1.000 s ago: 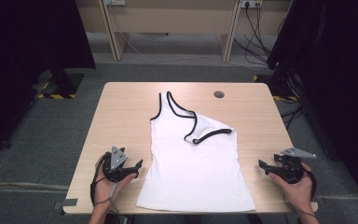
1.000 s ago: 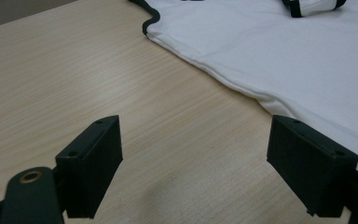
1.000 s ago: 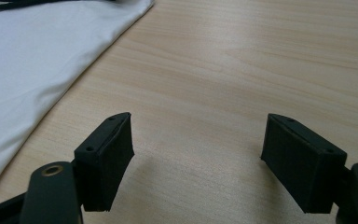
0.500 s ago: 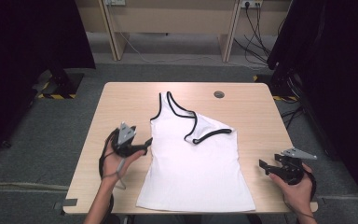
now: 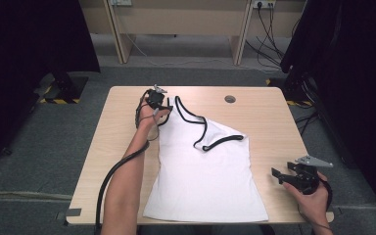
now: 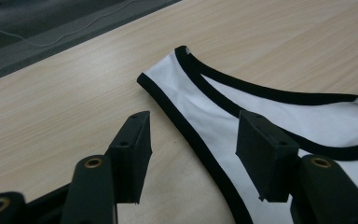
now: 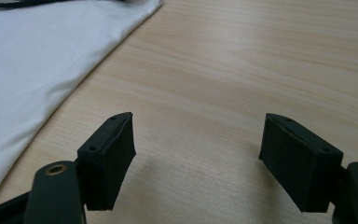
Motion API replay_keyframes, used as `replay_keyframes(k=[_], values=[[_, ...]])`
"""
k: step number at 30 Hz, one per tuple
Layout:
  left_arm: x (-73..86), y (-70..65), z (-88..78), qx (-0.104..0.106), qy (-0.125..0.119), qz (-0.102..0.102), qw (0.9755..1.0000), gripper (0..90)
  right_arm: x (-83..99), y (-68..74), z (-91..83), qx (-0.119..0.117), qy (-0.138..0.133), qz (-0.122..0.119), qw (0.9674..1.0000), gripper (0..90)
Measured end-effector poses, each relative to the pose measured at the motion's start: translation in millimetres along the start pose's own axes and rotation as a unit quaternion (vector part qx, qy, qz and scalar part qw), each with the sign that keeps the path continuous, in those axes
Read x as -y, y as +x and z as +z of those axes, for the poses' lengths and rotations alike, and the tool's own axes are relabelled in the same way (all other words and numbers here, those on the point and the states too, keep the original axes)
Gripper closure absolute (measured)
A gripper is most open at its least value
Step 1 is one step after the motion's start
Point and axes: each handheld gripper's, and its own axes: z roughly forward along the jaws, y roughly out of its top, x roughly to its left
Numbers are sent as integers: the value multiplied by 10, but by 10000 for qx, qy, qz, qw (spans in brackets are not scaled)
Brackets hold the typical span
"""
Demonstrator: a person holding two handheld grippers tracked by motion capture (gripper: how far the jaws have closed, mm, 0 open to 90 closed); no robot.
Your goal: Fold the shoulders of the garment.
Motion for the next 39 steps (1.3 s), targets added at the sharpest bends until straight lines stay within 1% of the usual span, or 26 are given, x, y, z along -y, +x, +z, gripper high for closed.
replay_keyframes(k=[1,2,3,4,5,6,8,10,11,12,14,15,16,19,20,21,24,26,28,30,32,35,37,39], values=[[-9,6,42,-41,17,9,10000,449,0,1,-1,-3,1,-17,10000,270],[-9,6,42,-41,17,9,10000,448,-1,3,2,1,9,-16,10000,272],[-23,26,110,-4,66,-43,10000,448,-2,4,3,14,19,-30,10000,274],[-30,30,139,-28,34,-79,10000,448,-2,9,3,22,17,-45,10000,277],[-40,34,158,-66,71,-58,9999,448,-1,13,2,24,12,-73,10000,278],[-47,33,181,-40,65,-84,9999,449,0,17,1,30,7,-84,10000,279],[-57,29,221,-28,117,-43,9999,449,1,21,0,33,0,-95,9999,282],[-53,35,259,3,132,-104,9999,452,1,23,0,30,3,-101,9999,285],[-47,37,273,3,136,-103,9999,455,1,23,0,31,1,-110,9999,287],[-38,36,289,26,132,-133,9998,464,1,23,0,32,2,-114,9999,288],[-25,34,306,50,164,-107,9998,484,2,28,0,33,-1,-128,9999,291],[10,41,334,108,128,-176,9997,494,2,29,0,36,-2,-135,9999,292],[17,42,337,128,97,-214,9996,517,2,30,0,38,0,-141,9999,293],[8,9,343,196,64,-33,9998,586,0,38,4,44,12,-162,9999,294],[8,9,343,196,64,-33,9998,624,-1,37,5,41,13,-171,9998,295],[17,-11,348,249,6,-26,9997,651,-2,35,6,35,8,-166,9999,295],[21,-24,347,337,0,-91,9994,732,-2,35,5,26,2,-164,9999,296],[22,-29,347,372,15,-251,9990,775,-2,37,6,24,6,-173,9998,297],[10,-35,347,418,62,-355,9985,814,-2,37,7,25,9,-176,9998,298],[-5,-47,347,413,115,-380,9984,839,-2,35,6,18,6,-173,9998,300],[-3,-57,344,407,100,-406,9983,852,-3,32,7,18,11,-164,9999,300],[8,-70,330,429,31,-366,9984,860,-3,31,7,17,8,-167,9999,302],[5,-89,299,492,-56,-366,9981,861,-2,29,6,6,3,-152,9999,303],[-9,-119,252,538,-107,-314,9980,861,-2,25,5,-4,-3,-145,9999,304]])
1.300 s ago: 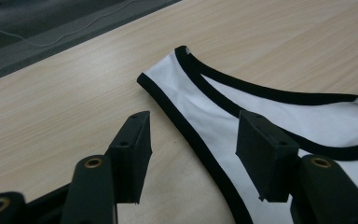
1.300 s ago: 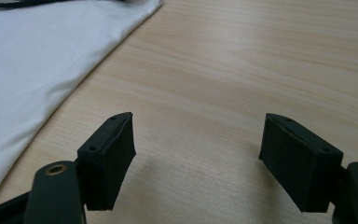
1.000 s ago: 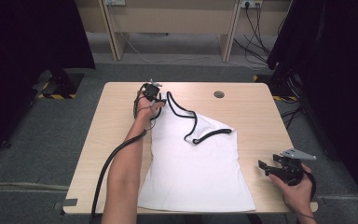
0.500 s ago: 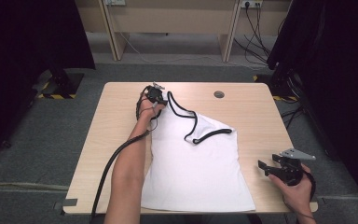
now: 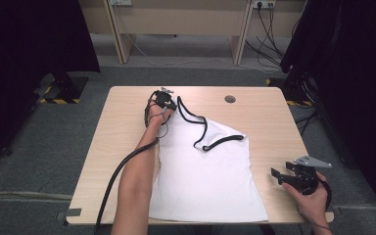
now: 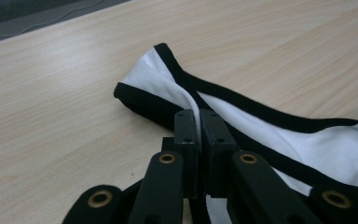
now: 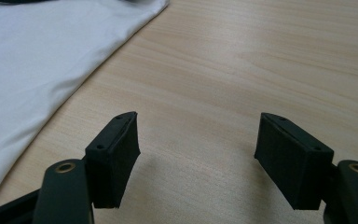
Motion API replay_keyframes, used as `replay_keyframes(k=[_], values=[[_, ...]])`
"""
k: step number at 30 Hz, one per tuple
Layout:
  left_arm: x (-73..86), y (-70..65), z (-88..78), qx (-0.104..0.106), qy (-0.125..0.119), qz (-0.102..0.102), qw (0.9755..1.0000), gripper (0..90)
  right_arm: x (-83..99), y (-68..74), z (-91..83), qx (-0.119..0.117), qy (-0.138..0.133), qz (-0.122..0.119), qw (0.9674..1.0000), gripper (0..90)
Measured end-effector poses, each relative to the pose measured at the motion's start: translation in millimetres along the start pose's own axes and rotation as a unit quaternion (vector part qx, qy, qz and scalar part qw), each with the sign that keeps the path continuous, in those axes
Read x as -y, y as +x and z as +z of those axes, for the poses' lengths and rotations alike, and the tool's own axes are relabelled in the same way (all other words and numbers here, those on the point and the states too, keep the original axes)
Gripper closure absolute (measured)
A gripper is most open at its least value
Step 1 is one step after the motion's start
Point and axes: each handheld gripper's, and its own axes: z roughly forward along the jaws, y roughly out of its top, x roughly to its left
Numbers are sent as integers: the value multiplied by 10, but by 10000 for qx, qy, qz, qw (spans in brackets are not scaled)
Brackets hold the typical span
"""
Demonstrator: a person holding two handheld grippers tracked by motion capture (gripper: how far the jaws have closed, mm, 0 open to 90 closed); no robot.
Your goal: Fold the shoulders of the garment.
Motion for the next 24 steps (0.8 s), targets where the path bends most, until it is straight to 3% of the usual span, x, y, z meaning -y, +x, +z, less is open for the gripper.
replay_keyframes(k=[11,24], values=[[-57,-243,-400,160,-458,253,9985,864,0,8,-3,-2,-23,-44,10000,308],[232,-534,-756,461,-1068,178,9931,863,-3,7,0,18,-29,-52,10000,310]])
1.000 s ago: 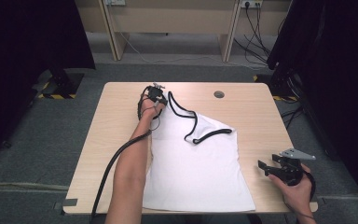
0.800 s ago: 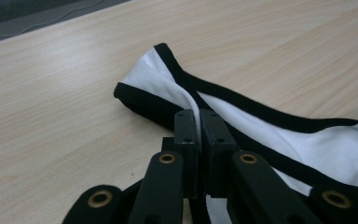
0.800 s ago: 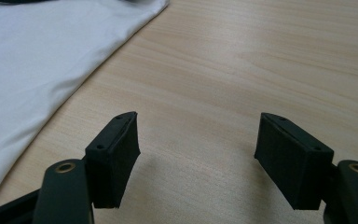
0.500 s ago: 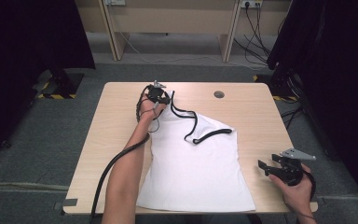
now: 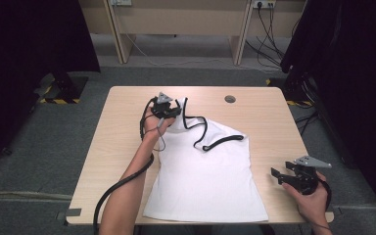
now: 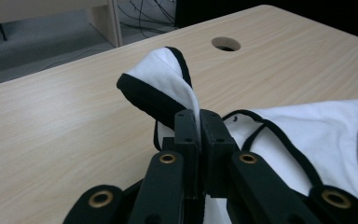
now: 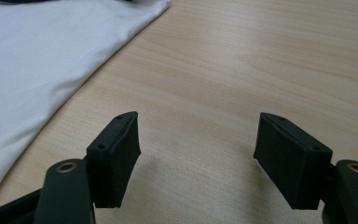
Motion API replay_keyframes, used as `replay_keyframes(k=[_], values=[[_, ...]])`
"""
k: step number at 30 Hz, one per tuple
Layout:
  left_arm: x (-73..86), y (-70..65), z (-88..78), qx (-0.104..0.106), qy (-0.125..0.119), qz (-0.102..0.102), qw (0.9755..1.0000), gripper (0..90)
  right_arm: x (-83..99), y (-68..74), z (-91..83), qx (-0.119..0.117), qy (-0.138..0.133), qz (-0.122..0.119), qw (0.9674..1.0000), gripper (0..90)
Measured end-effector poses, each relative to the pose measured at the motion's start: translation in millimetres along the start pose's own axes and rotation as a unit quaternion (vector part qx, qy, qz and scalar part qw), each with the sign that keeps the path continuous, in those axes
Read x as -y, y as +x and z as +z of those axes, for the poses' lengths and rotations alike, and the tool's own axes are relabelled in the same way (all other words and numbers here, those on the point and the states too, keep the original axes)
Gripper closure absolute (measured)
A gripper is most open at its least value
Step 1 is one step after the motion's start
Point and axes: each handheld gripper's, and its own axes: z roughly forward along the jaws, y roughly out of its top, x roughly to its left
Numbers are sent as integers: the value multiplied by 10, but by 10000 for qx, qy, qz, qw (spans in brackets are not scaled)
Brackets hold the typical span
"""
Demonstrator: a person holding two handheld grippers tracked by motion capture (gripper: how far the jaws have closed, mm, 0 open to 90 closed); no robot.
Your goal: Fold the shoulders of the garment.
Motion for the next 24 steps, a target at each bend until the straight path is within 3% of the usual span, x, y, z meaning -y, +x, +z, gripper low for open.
replay_keyframes(k=[9,13,16,24], values=[[227,-225,-199,-6,-100,192,9998,861,1,10,-3,24,-10,-27,10000,310],[359,-267,-218,-17,58,310,9995,857,1,12,-3,28,-11,-46,10000,310],[448,-284,-220,75,134,271,9995,853,1,12,-3,31,-10,-44,10000,311],[580,-376,-264,305,353,479,9978,796,0,14,1,41,8,-53,10000,311]])
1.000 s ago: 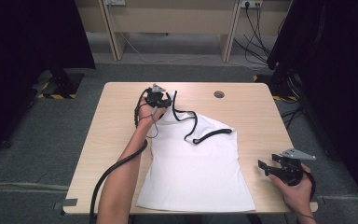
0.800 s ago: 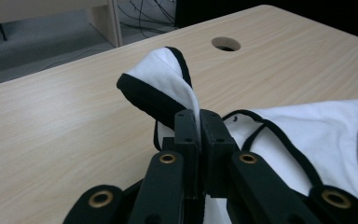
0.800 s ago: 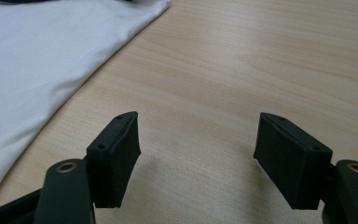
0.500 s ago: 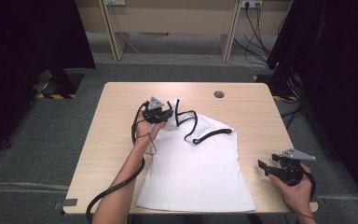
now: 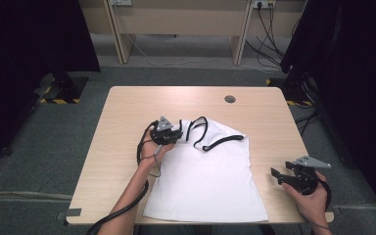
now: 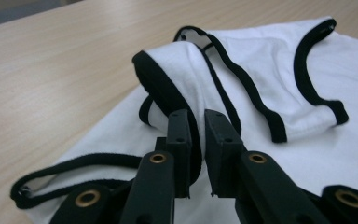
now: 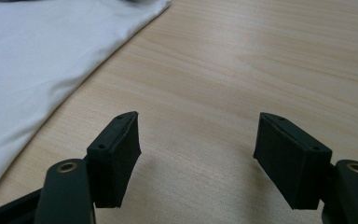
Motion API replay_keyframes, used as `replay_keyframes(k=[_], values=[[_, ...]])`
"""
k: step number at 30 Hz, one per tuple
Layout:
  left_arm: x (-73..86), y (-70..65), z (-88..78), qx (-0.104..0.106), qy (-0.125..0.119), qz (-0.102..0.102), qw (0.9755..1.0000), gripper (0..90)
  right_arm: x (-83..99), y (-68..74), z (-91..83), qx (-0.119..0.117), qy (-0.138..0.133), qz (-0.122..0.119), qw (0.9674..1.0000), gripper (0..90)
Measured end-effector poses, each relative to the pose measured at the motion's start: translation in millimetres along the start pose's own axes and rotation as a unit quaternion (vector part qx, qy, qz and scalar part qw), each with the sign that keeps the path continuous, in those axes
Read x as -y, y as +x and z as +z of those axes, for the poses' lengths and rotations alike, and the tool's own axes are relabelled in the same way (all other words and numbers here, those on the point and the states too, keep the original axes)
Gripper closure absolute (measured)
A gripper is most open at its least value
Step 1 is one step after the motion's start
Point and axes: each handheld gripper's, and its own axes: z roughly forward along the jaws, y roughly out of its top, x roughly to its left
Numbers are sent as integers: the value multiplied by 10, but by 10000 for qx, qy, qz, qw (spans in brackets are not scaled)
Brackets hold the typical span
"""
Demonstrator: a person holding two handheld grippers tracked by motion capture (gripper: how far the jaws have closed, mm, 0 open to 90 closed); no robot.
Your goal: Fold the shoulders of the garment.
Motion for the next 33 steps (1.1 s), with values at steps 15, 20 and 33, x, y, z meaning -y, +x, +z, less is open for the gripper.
replay_keyframes(k=[15,20,33], values=[[-20,-168,-306,419,295,398,9979,499,3,8,-7,3,-33,-21,10000,315],[-128,-255,-489,581,381,796,9944,453,-1,33,2,-8,-2,-108,9999,320],[-223,-462,-196,1076,835,1527,9788,513,-561,496,290,-521,137,-865,9948,346]])
